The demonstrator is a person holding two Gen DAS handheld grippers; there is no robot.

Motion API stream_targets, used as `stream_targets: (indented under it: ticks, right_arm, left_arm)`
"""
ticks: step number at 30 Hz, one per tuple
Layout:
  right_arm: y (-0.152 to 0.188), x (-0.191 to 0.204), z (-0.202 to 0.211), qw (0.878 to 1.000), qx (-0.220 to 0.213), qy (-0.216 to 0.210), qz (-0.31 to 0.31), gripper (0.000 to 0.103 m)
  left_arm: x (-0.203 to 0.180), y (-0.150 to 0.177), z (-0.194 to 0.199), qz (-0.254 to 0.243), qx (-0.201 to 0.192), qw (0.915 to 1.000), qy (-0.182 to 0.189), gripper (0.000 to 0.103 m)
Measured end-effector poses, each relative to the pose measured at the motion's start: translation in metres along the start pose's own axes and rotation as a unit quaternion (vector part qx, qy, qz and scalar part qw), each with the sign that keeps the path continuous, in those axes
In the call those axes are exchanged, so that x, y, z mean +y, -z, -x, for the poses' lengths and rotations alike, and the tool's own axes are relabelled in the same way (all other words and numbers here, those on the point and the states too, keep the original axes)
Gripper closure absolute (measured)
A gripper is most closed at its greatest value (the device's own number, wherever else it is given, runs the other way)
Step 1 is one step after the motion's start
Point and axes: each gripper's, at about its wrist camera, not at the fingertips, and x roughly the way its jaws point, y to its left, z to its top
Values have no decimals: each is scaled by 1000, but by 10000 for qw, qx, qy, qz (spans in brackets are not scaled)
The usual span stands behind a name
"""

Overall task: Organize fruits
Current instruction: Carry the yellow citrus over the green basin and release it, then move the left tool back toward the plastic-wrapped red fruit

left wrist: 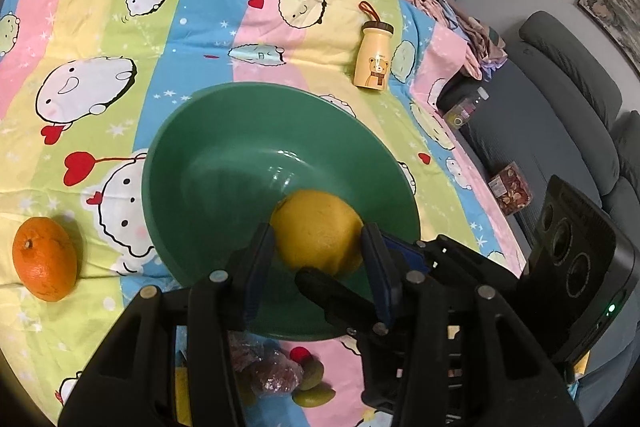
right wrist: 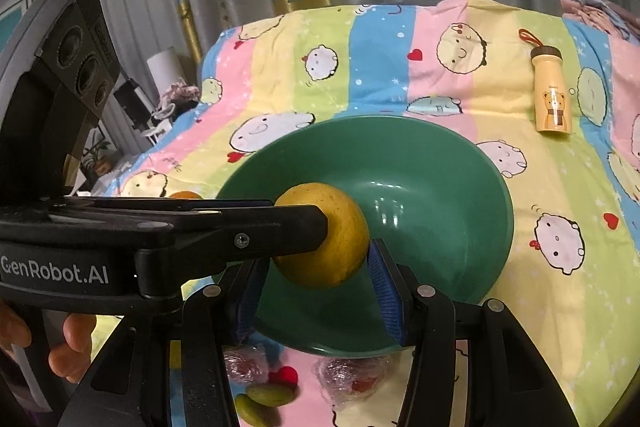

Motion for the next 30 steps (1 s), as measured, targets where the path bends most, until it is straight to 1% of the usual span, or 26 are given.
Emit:
stream_targets:
  ticks: [1,3,5,7,9,11,13,14,16,19,20,26,30]
  right_arm:
    - [-1,0,2,10000,-96,-2,-9,50]
    - [-2,-1,5,9999,-132,-34,-21,48]
    - [-2,-2,8,9999,-164,28,-9,48]
    - [-2,-5,12,9998,-173,53,-72,48]
    - [-2,-9,19,9996,-240,61,-140,48]
    - [-2,-12,29,9993,-331,90,-163,48]
    - [-2,-14,38,9989,-417,129,-192,48]
    - [-2,-15,43,9987,-450,136,-215,47]
    - [-1,-17,49,9983,-491,139,-289,47]
    - [3,-19,58,9979,-505,95,-391,47]
    - [6,-19,60,9977,-513,102,-423,47]
    - [23,-18,68,9981,-385,112,-464,47]
    - [34,-20,71,9982,-255,108,-534,47]
  left_arm:
    - [0,0,-1,-12,3,10000,-34,55]
    - [0,1,-1,-19,-4,9999,-107,49]
    - [0,2,3,-30,-80,9998,-174,48]
    - [2,1,12,-11,-206,9996,-214,35]
    - [5,1,24,10,-345,9991,-260,27]
    - [7,3,39,-34,-507,9980,-365,27]
    - [11,6,53,-70,-630,9964,-569,27]
    - [13,9,61,-61,-694,9953,-670,26]
    - [20,14,75,6,-798,9940,-746,23]
    - [29,25,93,89,-898,9913,-953,21]
    - [32,30,98,113,-911,9903,-1044,21]
    - [44,61,116,259,-881,9874,-1292,21]
    - [47,79,119,355,-794,9875,-1318,21]
